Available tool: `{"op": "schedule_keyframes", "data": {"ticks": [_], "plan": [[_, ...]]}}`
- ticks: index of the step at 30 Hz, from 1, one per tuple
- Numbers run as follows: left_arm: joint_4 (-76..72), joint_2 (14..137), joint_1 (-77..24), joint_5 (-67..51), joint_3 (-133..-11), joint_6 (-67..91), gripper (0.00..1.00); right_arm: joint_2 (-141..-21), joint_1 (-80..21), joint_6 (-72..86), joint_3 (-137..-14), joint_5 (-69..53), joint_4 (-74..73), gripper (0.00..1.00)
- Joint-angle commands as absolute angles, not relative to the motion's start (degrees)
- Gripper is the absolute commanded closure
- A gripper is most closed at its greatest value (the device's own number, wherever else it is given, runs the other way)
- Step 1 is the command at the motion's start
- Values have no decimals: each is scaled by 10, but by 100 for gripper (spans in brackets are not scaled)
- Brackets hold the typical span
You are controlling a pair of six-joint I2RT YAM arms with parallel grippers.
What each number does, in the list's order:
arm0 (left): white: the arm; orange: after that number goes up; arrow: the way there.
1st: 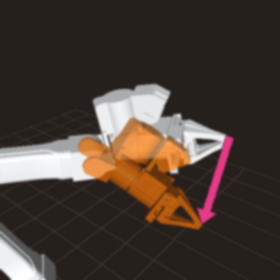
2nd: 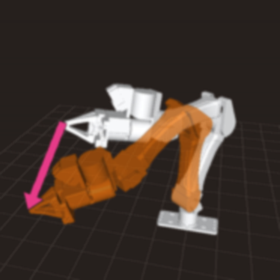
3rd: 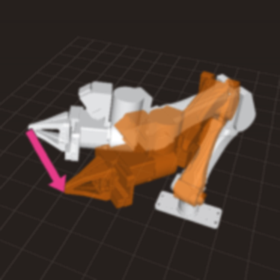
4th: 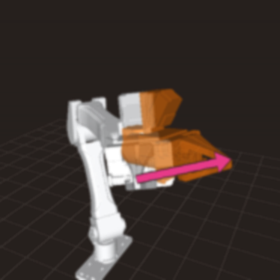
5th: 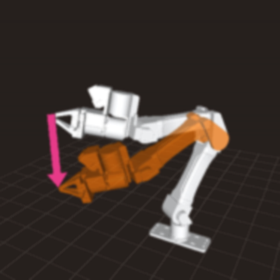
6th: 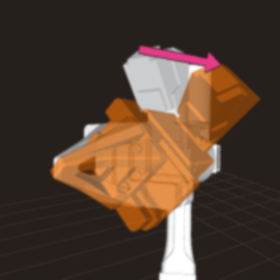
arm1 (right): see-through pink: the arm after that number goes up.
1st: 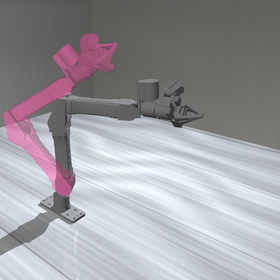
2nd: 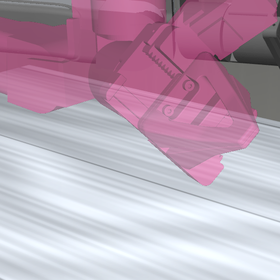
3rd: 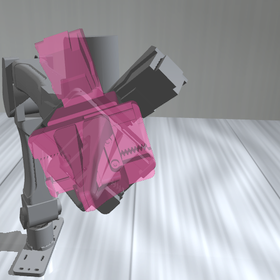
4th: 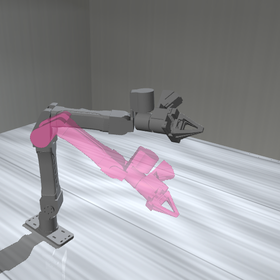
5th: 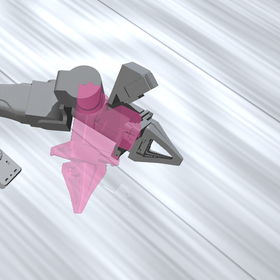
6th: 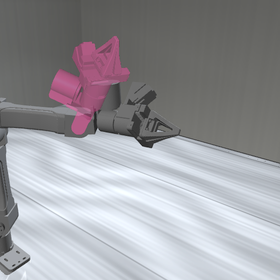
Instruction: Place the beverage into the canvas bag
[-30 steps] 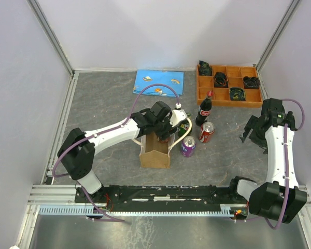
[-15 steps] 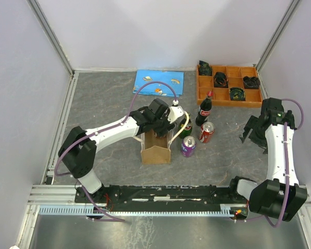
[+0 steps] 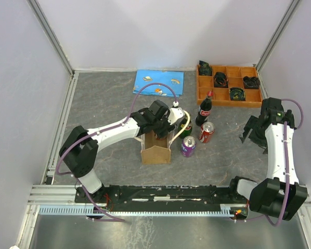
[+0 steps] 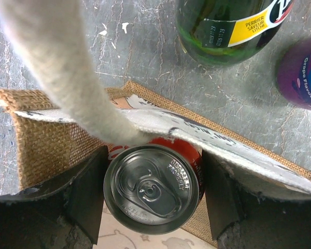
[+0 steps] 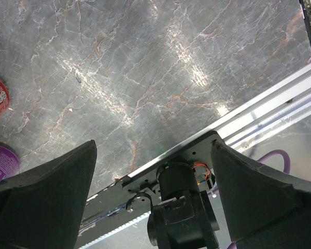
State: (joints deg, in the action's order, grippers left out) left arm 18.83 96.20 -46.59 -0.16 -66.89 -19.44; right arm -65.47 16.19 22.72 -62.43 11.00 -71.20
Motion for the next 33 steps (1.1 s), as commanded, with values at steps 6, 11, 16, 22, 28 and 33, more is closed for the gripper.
{"op": "schedule_keyframes", "data": {"ticks": [6,11,16,22,28,33], "plan": [[137,932,-466,-7,-657,-174,19,-653,164,226,-647,117,-716,1],[145,923,-466,-7,-658,-173,12,-648,164,226,-642,118,-717,1],[161,905,-467,-2,-661,-167,6,-647,164,227,-641,116,-716,1],[210,885,-467,12,-698,-152,4,-647,164,226,-638,111,-714,1],[229,859,-466,32,-718,-142,3,-648,164,227,-639,102,-710,1],[206,816,-461,70,-732,-143,3,-648,164,227,-646,93,-710,1]]}}
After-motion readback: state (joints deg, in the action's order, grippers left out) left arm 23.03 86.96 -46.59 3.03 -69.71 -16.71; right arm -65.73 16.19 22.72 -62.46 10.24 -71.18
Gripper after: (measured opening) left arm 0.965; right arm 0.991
